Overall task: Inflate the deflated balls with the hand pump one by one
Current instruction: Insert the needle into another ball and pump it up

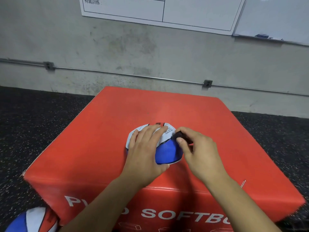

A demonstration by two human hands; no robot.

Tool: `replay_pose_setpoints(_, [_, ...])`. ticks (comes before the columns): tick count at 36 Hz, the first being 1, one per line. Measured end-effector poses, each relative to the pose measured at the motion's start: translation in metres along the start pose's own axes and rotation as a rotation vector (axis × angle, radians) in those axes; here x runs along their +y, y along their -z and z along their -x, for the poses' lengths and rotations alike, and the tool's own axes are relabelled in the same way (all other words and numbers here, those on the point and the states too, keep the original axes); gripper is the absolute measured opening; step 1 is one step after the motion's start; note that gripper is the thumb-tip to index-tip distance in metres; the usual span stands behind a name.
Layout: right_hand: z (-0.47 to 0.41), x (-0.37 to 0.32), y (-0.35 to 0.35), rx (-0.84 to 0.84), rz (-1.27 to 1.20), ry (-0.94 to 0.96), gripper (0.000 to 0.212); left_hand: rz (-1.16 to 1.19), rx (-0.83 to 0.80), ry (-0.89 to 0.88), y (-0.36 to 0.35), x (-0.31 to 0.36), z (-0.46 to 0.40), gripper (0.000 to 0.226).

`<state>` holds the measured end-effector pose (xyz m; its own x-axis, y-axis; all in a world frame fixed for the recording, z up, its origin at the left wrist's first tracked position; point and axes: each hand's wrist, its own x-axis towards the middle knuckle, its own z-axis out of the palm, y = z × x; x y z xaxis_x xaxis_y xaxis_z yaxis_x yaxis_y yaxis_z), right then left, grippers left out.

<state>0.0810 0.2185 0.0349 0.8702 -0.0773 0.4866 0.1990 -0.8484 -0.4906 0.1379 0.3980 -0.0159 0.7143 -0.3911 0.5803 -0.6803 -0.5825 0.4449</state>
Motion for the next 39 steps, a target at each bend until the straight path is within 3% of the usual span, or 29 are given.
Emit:
replay_pose_setpoints(8, [-0.003, 0.004, -0.009, -0.035, 0.007, -0.031, 0.022, -0.012, -0.007, 0.005, -0.001, -0.001, 0.000, 0.100])
replay_pose_setpoints(14, [-0.007, 0.009, -0.018, -0.054, 0.060, -0.026, 0.012, -0.022, 0.007, -0.012, -0.004, 0.000, -0.001, 0.097])
replay_pose_setpoints(23, [-0.002, 0.020, -0.024, -0.072, 0.041, -0.102, 0.018, -0.011, -0.006, -0.027, -0.008, 0.007, -0.005, 0.089])
replay_pose_setpoints(33, [0.006, 0.059, -0.001, -0.009, -0.381, -0.277, 0.034, -0.092, -0.081, -0.054, -0.019, 0.020, -0.012, 0.100])
replay_pose_setpoints(39, [0.005, 0.097, 0.022, 0.087, -0.219, -0.378, 0.026, -0.091, -0.072, -0.039, -0.024, 0.019, -0.018, 0.094])
